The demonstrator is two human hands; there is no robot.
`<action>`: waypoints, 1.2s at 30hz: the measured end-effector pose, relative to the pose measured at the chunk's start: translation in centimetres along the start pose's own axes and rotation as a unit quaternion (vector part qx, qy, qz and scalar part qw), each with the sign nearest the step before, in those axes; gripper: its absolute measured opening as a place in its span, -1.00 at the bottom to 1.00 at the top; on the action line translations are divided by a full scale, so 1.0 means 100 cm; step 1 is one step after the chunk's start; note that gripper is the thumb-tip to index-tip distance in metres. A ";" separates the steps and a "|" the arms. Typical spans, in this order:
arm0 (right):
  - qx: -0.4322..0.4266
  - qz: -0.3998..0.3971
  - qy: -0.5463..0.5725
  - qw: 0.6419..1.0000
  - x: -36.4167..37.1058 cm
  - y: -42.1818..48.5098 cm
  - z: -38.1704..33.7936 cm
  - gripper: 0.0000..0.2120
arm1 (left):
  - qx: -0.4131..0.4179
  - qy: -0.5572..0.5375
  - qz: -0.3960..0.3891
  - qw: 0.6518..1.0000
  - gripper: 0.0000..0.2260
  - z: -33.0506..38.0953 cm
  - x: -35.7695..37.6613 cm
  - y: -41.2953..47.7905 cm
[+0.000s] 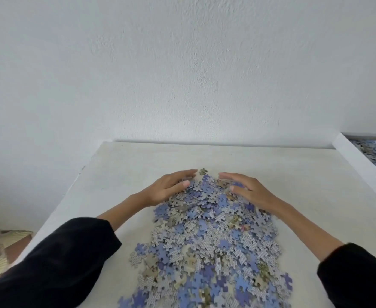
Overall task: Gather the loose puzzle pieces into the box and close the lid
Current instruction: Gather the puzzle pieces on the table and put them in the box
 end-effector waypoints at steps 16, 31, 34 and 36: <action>0.046 0.084 -0.155 0.983 0.028 -0.056 0.000 -0.39 | -0.056 0.087 0.067 0.992 -0.25 0.011 0.030 -0.060; 0.000 0.027 -0.138 0.990 0.042 -0.171 -0.018 -0.18 | -0.021 0.138 -0.004 0.990 0.05 0.008 0.040 -0.191; -0.016 -0.017 -0.226 0.974 0.056 -0.183 -0.025 -0.10 | -0.022 0.203 0.020 0.979 0.05 0.010 0.049 -0.192; -0.016 -0.029 -0.283 0.958 0.068 -0.184 -0.030 -0.06 | -0.026 0.230 0.037 0.972 0.05 0.013 0.055 -0.185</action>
Point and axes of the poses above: each hand's wrist, its own y-axis towards the middle knuckle, its own x-axis out of the palm, z = x × y, the point moved 1 cm from there along y, towards the middle knuckle, and after that the axes turned 5 degrees about -x, right-handed, at the moved point
